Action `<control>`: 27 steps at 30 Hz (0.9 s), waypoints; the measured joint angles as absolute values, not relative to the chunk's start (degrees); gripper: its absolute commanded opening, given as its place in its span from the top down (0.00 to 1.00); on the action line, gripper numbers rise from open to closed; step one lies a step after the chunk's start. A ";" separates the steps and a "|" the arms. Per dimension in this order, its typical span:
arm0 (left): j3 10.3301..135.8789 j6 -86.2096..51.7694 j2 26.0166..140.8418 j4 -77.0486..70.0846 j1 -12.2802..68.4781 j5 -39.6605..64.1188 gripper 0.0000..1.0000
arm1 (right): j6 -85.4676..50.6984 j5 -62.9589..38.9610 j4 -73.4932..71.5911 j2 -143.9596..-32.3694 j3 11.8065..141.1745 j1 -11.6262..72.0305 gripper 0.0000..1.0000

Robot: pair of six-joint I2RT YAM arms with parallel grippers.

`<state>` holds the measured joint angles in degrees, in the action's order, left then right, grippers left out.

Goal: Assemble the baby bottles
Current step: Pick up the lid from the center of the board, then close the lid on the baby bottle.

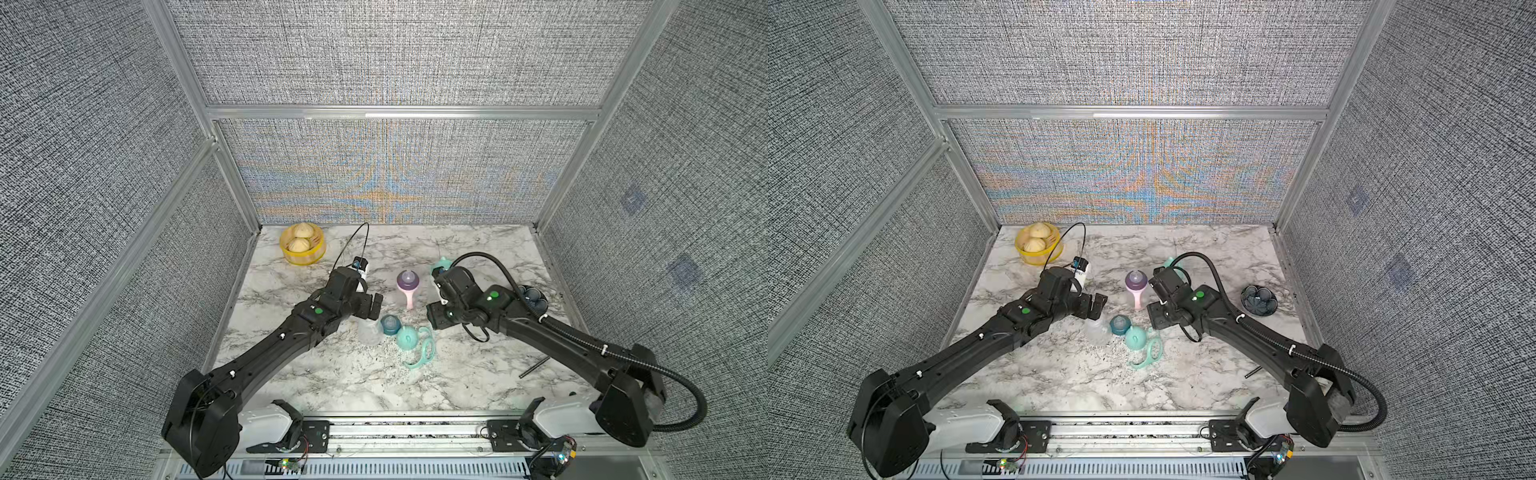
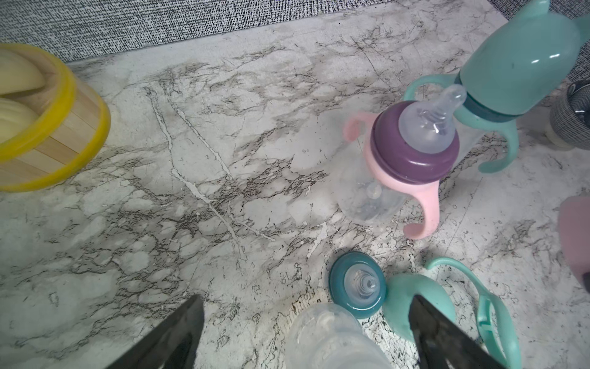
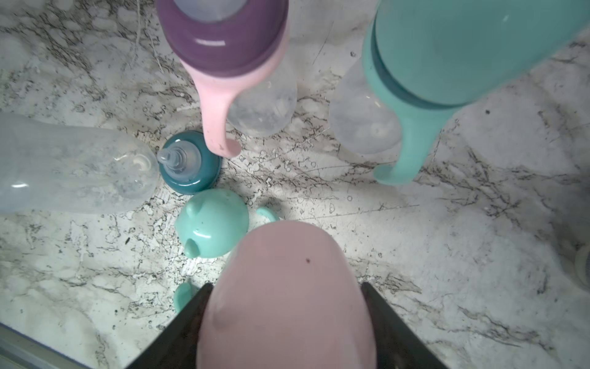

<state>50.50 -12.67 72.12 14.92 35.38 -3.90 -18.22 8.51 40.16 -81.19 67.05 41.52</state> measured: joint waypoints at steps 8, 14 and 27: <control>49.87 -13.08 72.12 15.07 34.59 -3.90 0.00 | -13.21 6.81 43.94 -88.90 80.71 39.16 0.31; 49.06 -13.06 71.68 15.11 34.24 -3.95 0.00 | -10.28 5.43 46.06 -94.56 89.69 38.13 0.31; 48.60 -12.43 71.31 15.11 33.76 -4.19 0.00 | -4.49 3.75 52.51 -106.63 106.52 37.54 0.31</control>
<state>48.60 -12.43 71.31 15.11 33.76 -4.19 -4.49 3.75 52.51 -106.63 106.52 37.54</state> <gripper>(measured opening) 0.998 0.694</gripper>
